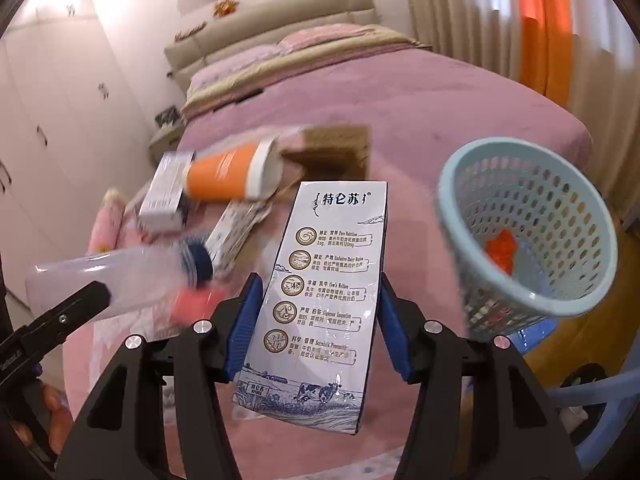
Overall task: Collect trash
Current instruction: 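Carry the bottle and carton over the basket and open both grippers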
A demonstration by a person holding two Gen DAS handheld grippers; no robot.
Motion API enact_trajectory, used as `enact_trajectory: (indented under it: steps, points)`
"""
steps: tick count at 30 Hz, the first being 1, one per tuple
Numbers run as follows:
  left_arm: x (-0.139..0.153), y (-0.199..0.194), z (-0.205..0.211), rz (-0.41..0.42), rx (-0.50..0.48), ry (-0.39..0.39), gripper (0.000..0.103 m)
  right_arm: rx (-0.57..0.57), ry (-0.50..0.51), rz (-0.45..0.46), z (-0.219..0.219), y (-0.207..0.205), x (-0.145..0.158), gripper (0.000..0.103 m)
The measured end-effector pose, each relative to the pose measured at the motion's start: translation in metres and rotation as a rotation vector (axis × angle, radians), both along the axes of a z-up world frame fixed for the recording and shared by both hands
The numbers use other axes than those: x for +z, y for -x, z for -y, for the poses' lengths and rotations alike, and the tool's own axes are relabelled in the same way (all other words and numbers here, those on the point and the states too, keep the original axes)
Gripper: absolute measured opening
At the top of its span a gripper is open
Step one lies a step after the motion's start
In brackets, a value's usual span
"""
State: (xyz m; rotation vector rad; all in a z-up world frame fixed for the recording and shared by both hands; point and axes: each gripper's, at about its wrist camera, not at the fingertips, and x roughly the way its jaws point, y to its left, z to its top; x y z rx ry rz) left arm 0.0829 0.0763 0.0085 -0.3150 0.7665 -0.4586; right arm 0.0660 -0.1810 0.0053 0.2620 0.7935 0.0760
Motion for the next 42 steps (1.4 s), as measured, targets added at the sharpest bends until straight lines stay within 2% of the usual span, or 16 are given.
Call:
enact_trajectory:
  steps: [8,17,21,28,29,31,33,34,35,39,42]
  points:
    - [0.027,-0.015,0.075,0.072,-0.127,-0.019,0.053,-0.101,-0.029,0.056,0.072,0.0,0.015,0.053]
    - [0.03,-0.049,0.184,0.097,-0.292,-0.028,0.053,-0.28,-0.04,0.099,0.166,-0.007,0.023,0.053]
    - [0.02,-0.067,0.231,0.094,-0.345,-0.037,0.053,-0.323,-0.041,0.061,0.2,-0.027,0.009,0.053]
    - [-0.017,-0.09,0.286,0.0,-0.37,-0.083,0.054,-0.362,-0.052,-0.033,0.23,-0.045,-0.026,0.055]
    - [-0.019,-0.093,0.292,-0.007,-0.375,-0.093,0.054,-0.366,-0.046,-0.044,0.232,-0.048,-0.029,0.055]
    - [-0.022,-0.095,0.296,-0.025,-0.371,-0.108,0.056,-0.365,-0.05,-0.053,0.233,-0.052,-0.032,0.062]
    - [-0.02,-0.094,0.291,-0.015,-0.363,-0.093,0.065,-0.373,-0.047,-0.043,0.234,-0.05,-0.031,0.073]
    - [-0.018,-0.092,0.288,-0.005,-0.356,-0.091,0.071,-0.377,-0.042,-0.037,0.233,-0.047,-0.031,0.073]
    - [-0.016,-0.09,0.283,0.01,-0.349,-0.088,0.072,-0.375,-0.039,-0.029,0.233,-0.045,-0.03,0.073]
    - [-0.006,-0.08,0.259,0.057,-0.319,-0.091,0.072,-0.37,-0.059,0.0,0.228,-0.031,-0.026,0.073]
    - [0.0,-0.067,0.236,0.089,-0.286,-0.085,0.072,-0.331,-0.035,0.037,0.209,-0.021,-0.016,0.073]
